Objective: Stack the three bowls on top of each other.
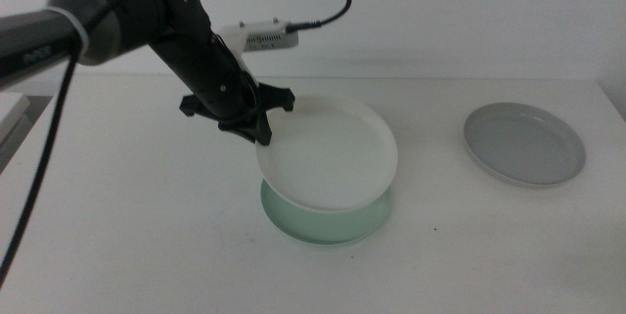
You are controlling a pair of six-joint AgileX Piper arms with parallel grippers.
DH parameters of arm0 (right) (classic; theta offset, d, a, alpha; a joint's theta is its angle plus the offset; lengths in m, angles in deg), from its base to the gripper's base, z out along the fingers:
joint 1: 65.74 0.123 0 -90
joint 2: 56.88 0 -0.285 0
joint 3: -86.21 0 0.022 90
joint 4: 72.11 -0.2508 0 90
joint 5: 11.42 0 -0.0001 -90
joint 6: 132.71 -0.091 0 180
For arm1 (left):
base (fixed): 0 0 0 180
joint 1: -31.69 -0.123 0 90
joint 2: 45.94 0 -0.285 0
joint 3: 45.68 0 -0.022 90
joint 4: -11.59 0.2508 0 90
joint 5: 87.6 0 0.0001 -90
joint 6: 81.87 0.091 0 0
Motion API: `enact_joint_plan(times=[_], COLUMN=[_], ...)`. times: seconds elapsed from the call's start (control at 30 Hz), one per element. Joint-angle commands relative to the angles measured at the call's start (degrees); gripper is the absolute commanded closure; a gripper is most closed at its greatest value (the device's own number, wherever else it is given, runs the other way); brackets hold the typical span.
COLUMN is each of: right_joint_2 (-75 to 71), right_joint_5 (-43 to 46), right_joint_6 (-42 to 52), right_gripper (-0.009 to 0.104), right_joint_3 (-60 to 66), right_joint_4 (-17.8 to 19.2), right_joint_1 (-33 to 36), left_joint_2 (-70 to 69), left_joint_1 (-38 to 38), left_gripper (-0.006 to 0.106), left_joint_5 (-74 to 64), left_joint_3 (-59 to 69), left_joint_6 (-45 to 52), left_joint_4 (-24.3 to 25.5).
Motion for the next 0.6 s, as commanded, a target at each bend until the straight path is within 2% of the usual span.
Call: enact_joint_plan(times=[0.0, 0.2, 0.57], right_joint_2=[-0.21, -0.21, -0.21], right_joint_5=[0.26, 0.26, 0.26], right_joint_6=[0.47, 0.47, 0.47], right_gripper=[0.002, 0.002, 0.002], right_joint_3=[0.19, 0.19, 0.19], right_joint_4=[0.37, 0.37, 0.37], right_joint_1=[0.12, 0.12, 0.12], left_joint_2=[1.51, 5.38, 6.14], left_joint_1=[0.17, 0.17, 0.17], left_gripper=[0.102, 0.102, 0.102], left_joint_5=[-0.25, -0.3, -0.25], left_joint_3=[0.18, 0.18, 0.18], left_joint_6=[0.59, 2.15, 3.18], left_joint_4=[-1.05, -3.03, -2.81])
